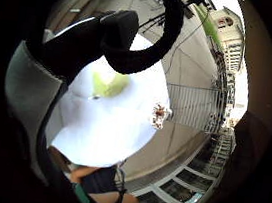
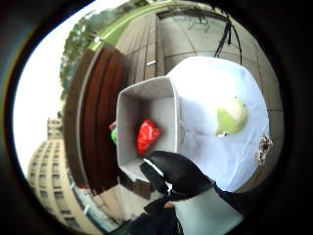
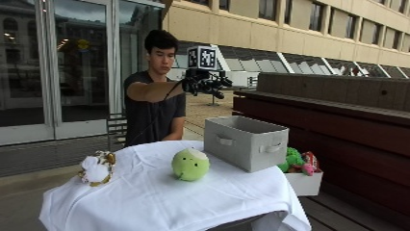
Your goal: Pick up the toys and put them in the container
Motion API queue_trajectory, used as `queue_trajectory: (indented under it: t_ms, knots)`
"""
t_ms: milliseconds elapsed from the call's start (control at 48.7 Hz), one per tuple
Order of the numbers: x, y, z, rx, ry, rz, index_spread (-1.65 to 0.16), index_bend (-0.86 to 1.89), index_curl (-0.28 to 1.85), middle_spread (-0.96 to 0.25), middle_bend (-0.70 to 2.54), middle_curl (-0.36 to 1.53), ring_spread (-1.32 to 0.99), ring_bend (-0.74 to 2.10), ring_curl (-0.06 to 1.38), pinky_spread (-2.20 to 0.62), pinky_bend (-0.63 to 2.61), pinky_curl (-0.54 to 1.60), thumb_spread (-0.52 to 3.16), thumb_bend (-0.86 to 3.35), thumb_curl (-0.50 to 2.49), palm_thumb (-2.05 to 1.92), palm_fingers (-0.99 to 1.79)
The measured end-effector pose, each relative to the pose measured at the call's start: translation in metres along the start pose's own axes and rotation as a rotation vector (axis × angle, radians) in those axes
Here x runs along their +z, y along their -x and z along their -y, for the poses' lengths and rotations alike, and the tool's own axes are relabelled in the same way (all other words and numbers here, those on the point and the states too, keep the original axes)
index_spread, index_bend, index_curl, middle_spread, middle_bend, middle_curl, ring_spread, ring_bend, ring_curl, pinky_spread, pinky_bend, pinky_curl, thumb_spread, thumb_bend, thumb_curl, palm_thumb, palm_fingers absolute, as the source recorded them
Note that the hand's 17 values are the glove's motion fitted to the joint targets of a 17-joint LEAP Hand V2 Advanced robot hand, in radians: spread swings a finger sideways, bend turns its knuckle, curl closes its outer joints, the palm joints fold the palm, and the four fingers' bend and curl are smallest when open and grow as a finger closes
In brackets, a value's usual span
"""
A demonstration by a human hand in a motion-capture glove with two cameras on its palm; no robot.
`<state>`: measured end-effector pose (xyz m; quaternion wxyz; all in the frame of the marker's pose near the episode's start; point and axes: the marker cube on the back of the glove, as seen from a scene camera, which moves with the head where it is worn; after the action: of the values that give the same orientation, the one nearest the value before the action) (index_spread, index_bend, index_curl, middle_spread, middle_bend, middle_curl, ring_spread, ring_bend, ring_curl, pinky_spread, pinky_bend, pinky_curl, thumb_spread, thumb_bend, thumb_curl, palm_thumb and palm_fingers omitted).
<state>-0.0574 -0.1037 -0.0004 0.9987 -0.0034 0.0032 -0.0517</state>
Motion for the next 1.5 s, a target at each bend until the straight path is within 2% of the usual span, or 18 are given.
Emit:
queue_trajectory:
  t_ms: [308,617,740,760,884,1007,1028,1048,1069,1110,1233,1336,1377,1500]
  knots:
    - [0.088,-0.062,0.018,0.023,0.116,0.003,-0.32,0.06,0.13,-0.04,0.17,0.43,0.02,0.5,0.26,0.06,1.37,0.37,0.95,-0.05,0.33,-0.03,-0.19]
    - [0.16,-0.078,0.027,0.065,0.187,0.022,-0.32,0.06,0.11,-0.04,0.17,0.4,0.02,0.48,0.27,0.07,1.35,0.35,0.94,-0.04,0.31,-0.02,-0.19]
    - [0.21,-0.091,0.026,0.079,0.312,-0.024,-0.31,0.06,0.1,-0.03,0.17,0.39,0.02,0.46,0.27,0.07,1.36,0.35,0.94,-0.03,0.31,-0.01,-0.19]
    - [0.217,-0.092,0.026,0.081,0.329,-0.029,-0.31,0.08,0.11,-0.01,0.07,0.36,0.03,0.4,0.25,0.07,1.42,0.37,0.96,-0.01,0.32,0.03,-0.31]
    - [0.234,-0.095,0.023,0.076,0.375,-0.038,-0.3,0.03,0.1,0.03,0.06,0.3,0.04,0.4,0.26,0.05,1.5,0.38,1.01,0.04,0.33,0.16,-0.33]
    - [0.245,-0.092,0.015,0.081,0.375,-0.055,-0.3,-0.02,0.06,0.04,0.09,0.27,0.02,0.69,0.34,-0.08,1.58,0.4,1.08,0.16,0.37,0.41,-0.12]
    - [0.245,-0.092,0.014,0.085,0.369,-0.052,-0.3,-0.04,0.04,0.04,0.11,0.27,-0.01,0.8,0.37,-0.14,1.62,0.41,1.09,0.21,0.39,0.5,0.03]
    - [0.246,-0.092,0.013,0.091,0.363,-0.047,-0.3,-0.03,0.04,0.04,0.11,0.27,-0.02,0.84,0.37,-0.17,1.64,0.41,1.1,0.22,0.39,0.52,0.02]
    - [0.245,-0.092,0.013,0.096,0.357,-0.04,-0.3,-0.03,0.03,0.03,0.15,0.27,-0.07,0.98,0.41,-0.23,1.64,0.4,1.12,0.27,0.42,0.59,0.2]
    - [0.244,-0.094,0.013,0.11,0.344,-0.02,-0.31,0.02,0.01,0.0,0.22,0.28,-0.15,1.09,0.41,-0.29,1.55,0.36,1.11,0.3,0.44,0.65,0.36]
    - [0.241,-0.095,0.013,0.165,0.249,0.025,-0.32,0.22,0.07,-0.13,0.53,0.39,-0.32,1.1,0.44,-0.41,1.29,0.3,0.87,0.37,0.55,0.86,0.77]
    - [0.238,-0.093,0.012,0.191,0.166,0.018,-0.32,0.27,0.1,-0.23,0.63,0.44,-0.37,1.14,0.45,-0.47,1.13,0.27,0.68,0.41,0.61,0.95,1.0]
    - [0.235,-0.092,0.011,0.193,0.143,0.011,-0.32,0.36,0.13,-0.25,0.72,0.47,-0.38,1.17,0.46,-0.48,0.98,0.24,0.61,0.42,0.63,0.96,1.17]
    - [0.216,-0.09,0.012,0.238,0.13,0.01,-0.3,0.51,0.21,-0.29,0.78,0.51,-0.39,1.14,0.47,-0.48,0.88,0.26,0.39,0.38,0.66,0.93,1.21]
